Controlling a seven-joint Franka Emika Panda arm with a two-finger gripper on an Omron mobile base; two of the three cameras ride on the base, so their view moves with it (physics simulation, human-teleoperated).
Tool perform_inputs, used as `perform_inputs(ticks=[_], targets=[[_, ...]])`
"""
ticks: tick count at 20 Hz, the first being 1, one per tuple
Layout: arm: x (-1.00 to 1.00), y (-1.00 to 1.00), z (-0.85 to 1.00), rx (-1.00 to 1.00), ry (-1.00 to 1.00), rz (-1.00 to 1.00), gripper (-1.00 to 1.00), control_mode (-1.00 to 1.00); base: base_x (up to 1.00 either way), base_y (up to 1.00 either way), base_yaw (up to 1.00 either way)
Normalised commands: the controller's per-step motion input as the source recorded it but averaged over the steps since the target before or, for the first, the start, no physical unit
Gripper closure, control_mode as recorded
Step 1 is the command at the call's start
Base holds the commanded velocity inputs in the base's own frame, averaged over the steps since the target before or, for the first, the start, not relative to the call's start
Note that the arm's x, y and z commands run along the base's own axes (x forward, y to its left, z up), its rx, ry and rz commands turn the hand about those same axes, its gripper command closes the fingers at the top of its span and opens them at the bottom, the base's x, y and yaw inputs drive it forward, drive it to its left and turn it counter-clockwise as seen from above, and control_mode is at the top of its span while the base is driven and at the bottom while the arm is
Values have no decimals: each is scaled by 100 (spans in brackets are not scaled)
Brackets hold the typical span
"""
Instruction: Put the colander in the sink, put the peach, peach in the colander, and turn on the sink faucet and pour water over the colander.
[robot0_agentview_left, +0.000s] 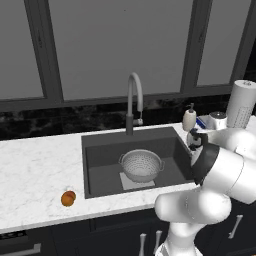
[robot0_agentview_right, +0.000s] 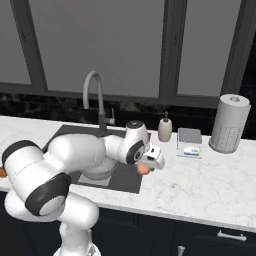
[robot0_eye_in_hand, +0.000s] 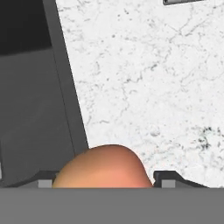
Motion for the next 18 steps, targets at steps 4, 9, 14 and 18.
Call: perform_inputs(ticks=[4,9,14,18], targets=[[10,100,27,0,0,25,100,-100,0,0,0],[25,96,14,1,0,21,100,-100,0,0,0],[40,72,-1,11,0,13,100,-100,0,0,0],[39,46,0,25,0,11,100,-100,0,0,0]])
